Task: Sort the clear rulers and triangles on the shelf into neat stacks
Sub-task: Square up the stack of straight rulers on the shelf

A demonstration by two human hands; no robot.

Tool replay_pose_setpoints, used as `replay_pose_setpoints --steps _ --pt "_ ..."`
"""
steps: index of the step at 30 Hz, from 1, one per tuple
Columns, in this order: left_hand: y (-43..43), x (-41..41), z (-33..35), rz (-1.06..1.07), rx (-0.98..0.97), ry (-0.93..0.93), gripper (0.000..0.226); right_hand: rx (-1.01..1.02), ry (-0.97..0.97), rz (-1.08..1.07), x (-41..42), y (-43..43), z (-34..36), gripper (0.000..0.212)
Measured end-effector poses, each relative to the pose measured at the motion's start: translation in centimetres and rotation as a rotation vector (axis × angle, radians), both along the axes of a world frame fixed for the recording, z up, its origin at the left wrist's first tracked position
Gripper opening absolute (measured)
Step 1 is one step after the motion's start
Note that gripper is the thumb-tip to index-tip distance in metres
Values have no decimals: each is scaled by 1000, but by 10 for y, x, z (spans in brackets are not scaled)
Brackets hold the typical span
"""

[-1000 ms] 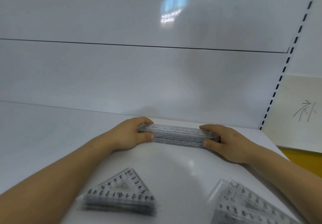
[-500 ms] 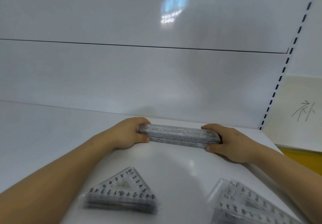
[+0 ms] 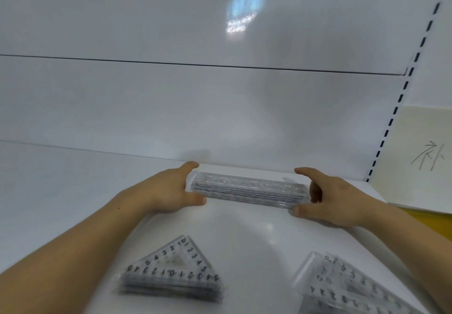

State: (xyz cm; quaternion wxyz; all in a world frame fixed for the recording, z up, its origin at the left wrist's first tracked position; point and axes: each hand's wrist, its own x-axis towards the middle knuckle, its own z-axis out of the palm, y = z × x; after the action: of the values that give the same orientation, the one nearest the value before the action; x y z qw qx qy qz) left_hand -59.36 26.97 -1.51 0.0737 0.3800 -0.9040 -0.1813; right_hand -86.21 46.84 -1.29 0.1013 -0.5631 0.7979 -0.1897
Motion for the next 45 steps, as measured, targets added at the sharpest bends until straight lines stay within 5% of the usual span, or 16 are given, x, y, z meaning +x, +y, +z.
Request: replay_pose_setpoints --steps 10,17,26,38,42,45 --pt "-2 -10 -9 -18 -24 50 68 61 109 54 11 -13 -9 77" --pt "-7 -4 -3 4 -30 25 84 83 146 33 4 -9 -7 78" --pt "-3 -10 -5 -41 9 42 78 61 125 60 8 -8 -7 69" --pt "-10 -6 -7 -63 67 188 17 -39 14 78 1 -13 -12 28" --pt "-3 -8 -7 -86 139 250 41 -58 -12 103 3 -12 -10 40" --pt "-1 -12 -7 -118 141 292 25 -99 -25 132 5 -14 -11 16"
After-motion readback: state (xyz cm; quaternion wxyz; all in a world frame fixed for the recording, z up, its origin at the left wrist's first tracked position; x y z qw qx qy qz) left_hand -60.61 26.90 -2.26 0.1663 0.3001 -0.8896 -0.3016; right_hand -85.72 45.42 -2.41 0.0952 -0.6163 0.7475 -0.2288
